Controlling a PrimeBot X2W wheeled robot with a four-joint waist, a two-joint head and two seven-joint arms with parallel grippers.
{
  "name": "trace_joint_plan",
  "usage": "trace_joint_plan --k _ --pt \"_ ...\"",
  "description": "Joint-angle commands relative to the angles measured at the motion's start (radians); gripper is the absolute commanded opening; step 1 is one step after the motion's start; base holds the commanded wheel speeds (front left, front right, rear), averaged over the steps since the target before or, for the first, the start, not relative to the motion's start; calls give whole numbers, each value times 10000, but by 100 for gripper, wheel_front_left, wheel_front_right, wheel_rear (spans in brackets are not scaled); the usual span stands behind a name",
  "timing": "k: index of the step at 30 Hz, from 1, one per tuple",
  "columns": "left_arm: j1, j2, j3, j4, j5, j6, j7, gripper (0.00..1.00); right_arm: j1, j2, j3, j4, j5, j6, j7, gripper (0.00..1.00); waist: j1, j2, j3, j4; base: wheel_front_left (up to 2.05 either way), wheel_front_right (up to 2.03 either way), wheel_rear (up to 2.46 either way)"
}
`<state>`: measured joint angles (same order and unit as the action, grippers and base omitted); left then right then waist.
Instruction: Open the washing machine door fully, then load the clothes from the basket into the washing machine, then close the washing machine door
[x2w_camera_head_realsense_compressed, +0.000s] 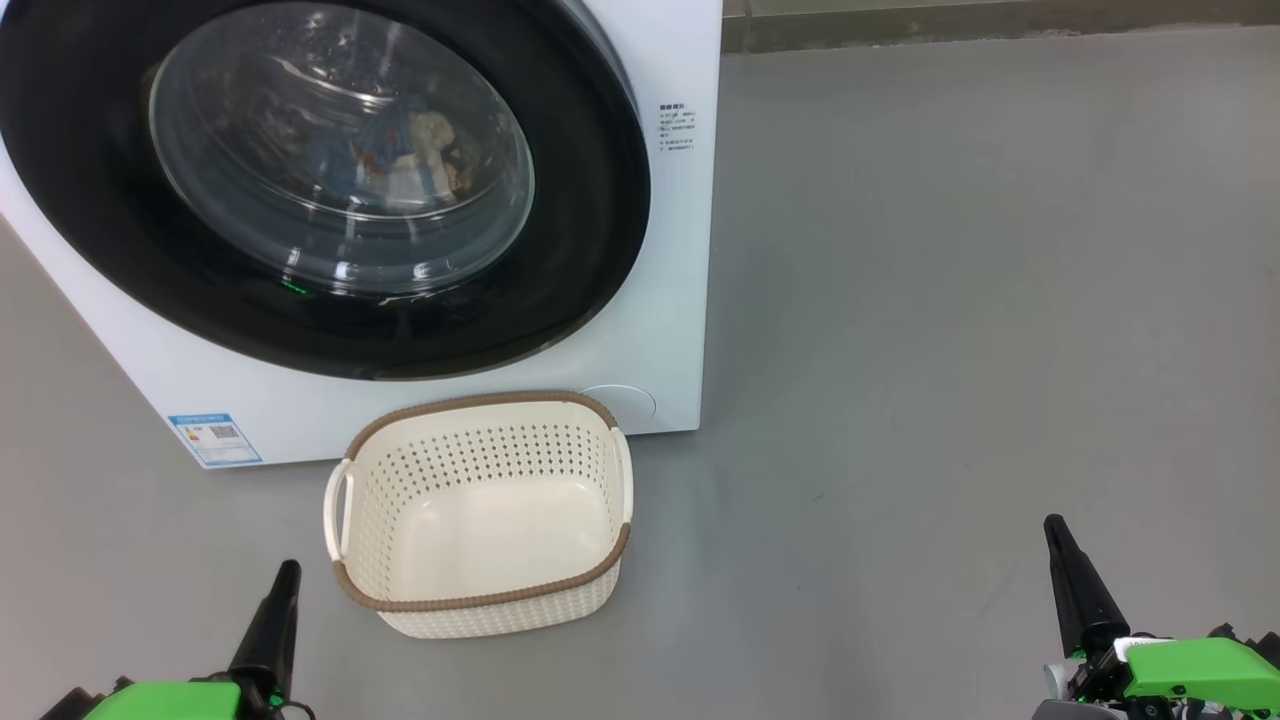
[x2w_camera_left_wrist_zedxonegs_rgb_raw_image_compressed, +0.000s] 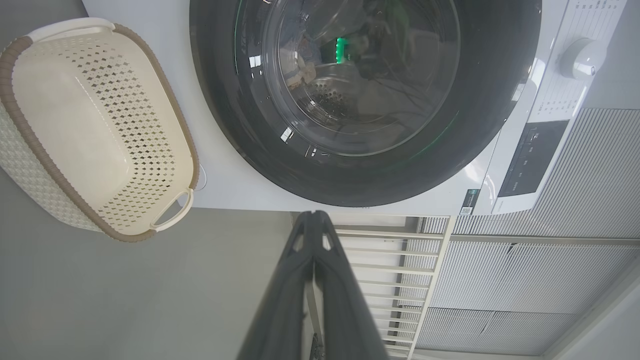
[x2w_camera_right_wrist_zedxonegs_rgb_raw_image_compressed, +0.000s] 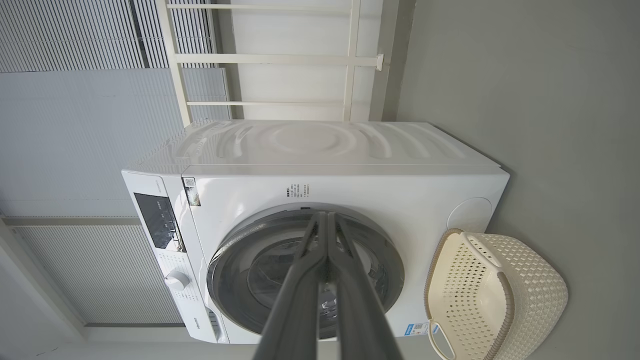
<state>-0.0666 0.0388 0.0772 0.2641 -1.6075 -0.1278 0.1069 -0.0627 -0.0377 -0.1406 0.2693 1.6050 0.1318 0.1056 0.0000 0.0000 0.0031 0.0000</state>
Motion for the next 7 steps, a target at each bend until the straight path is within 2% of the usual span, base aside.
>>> trace_joint_plan --k 1,7 --pt "-413 131 353 -190 -21 -29 53 0 -453 -125 270 -246 37 -11 75 0 0 0 0 0 0 0 0" --pt "-414 129 355 -190 -19 -29 54 0 -453 -125 270 -246 37 -11 75 0 0 0 0 0 0 0 0"
